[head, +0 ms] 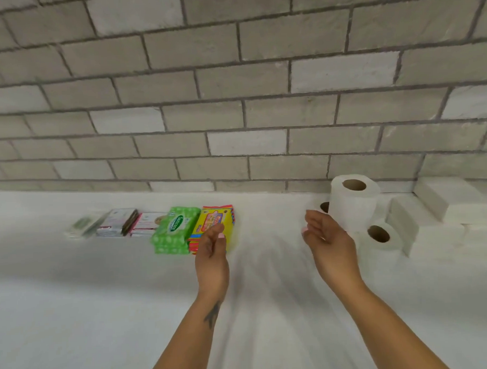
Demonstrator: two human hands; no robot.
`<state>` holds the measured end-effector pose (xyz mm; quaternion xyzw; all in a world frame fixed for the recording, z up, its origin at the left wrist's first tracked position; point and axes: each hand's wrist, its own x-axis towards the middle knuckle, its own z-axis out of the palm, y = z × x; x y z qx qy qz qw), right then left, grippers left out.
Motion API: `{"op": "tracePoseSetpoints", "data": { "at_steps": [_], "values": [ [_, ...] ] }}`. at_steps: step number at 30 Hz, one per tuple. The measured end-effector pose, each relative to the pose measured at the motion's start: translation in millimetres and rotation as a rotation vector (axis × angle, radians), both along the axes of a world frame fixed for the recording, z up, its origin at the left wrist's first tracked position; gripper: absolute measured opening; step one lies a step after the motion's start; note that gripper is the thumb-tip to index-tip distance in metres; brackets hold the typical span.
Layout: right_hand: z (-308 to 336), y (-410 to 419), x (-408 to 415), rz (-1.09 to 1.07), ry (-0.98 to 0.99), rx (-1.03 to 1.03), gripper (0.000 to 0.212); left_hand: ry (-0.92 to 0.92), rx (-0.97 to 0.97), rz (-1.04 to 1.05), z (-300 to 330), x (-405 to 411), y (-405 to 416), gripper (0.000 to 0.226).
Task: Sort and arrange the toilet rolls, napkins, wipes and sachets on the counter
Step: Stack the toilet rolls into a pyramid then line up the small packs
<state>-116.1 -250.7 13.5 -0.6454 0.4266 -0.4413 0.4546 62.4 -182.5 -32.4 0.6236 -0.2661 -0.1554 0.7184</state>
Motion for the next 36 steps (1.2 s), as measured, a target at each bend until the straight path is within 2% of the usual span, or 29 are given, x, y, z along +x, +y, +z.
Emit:
{"op": "tracePoseSetpoints", "data": {
  "at_steps": [6,12,13,15,18,24,27,32,34,36],
  "values": [
    [-11.6,18.7,75.0,-0.007,-0.042,0.110,0.034,0.031,0.083,-0.040,5.8,82.3,24.4,0.032],
    [-29.3,28.7,140.5,-0.051,-0.063,0.219,0.039,0.066,0.219,-0.263,2.3,139.2,19.4,0.041],
    [-30.9,30.0,148.3,-0.059,-0.069,0.228,0.039,0.071,0.249,-0.297,3.3,143.4,17.3,0.038],
    [-32.6,30.6,161.4,-0.071,-0.068,0.240,0.039,0.070,0.299,-0.359,4.3,152.4,9.3,0.014],
    [-34.5,24.9,175.9,-0.088,-0.044,0.241,0.039,0.035,0.331,-0.426,5.6,163.1,-6.5,0.029],
    [-40.1,-0.6,200.7,-0.106,-0.005,0.281,0.041,-0.039,0.508,-0.544,1.4,180.3,-35.7,0.015],
    [-45.5,-13.5,214.0,-0.086,0.002,0.322,0.043,-0.016,0.547,-0.626,-3.3,186.7,-50.5,0.021],
    [-58.5,-32.2,232.7,-0.028,-0.002,0.406,0.045,0.050,0.591,-0.640,-5.1,188.5,-68.1,0.024],
    [-64.1,-39.1,237.8,-0.006,0.001,0.432,0.039,0.074,0.620,-0.614,-6.8,188.9,-73.7,0.021],
    [-67.1,-43.2,242.3,0.031,-0.019,0.455,0.023,0.103,0.650,-0.598,-10.1,190.2,-79.1,0.016]
  ]
}}
